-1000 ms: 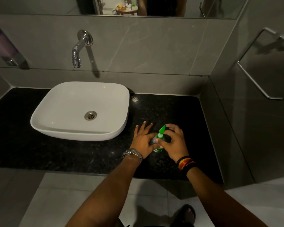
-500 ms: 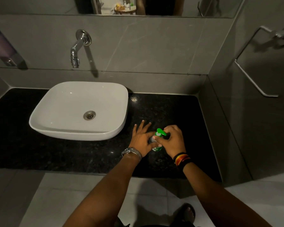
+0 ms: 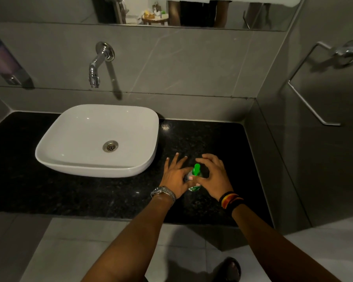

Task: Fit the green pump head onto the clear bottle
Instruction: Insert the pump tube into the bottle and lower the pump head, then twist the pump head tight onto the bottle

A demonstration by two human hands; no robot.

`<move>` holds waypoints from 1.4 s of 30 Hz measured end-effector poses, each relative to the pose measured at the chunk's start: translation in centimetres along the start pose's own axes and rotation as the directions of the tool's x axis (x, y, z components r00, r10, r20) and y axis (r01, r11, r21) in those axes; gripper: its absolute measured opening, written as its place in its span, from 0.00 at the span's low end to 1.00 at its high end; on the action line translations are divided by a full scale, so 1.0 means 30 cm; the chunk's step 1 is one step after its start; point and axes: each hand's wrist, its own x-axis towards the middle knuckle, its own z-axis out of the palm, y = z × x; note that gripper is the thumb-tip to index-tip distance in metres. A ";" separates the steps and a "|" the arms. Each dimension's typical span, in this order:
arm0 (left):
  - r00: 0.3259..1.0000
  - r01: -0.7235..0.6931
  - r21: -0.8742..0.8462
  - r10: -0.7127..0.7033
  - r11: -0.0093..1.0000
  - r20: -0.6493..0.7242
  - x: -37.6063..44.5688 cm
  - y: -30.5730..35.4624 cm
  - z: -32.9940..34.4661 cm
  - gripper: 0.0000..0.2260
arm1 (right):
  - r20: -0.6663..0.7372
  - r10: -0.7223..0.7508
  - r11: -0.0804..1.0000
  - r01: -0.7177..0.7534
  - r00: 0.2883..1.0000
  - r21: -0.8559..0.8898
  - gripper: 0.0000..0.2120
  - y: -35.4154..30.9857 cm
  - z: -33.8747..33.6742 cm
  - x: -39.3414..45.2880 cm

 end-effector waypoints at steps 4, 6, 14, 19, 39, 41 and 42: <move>1.000 -0.003 0.019 0.003 1.000 0.000 -0.002 -0.011 0.011 0.32 | -0.042 -0.015 0.997 0.011 0.999 -0.076 0.16 -0.001 0.006 0.004; 1.000 -0.009 0.026 0.009 1.000 -0.002 0.000 -0.010 0.010 0.30 | -0.069 0.042 0.997 -0.047 0.997 -0.068 0.19 -0.020 0.010 0.011; 0.999 -0.004 -0.003 0.004 1.000 -0.036 -0.009 -0.001 0.006 0.31 | -0.075 0.038 0.999 -0.038 0.996 0.003 0.17 0.003 0.014 -0.002; 1.000 -0.001 -0.005 0.001 1.000 -0.030 -0.004 0.002 0.003 0.30 | -0.030 0.100 0.991 -0.097 0.995 0.088 0.22 0.001 0.026 -0.001; 0.998 -0.007 0.000 0.007 1.000 -0.055 -0.004 -0.001 0.008 0.26 | -0.077 0.141 0.967 -0.121 0.987 0.223 0.22 0.008 0.057 -0.018; 0.999 -0.005 0.000 0.005 1.000 -0.051 -0.006 -0.001 0.008 0.27 | -0.042 0.089 0.968 -0.076 0.995 0.240 0.19 0.025 0.050 -0.022; 0.999 -0.004 -0.009 0.004 1.000 -0.052 -0.007 -0.002 0.009 0.28 | -0.044 0.084 0.971 -0.072 0.996 0.227 0.17 0.030 0.047 -0.019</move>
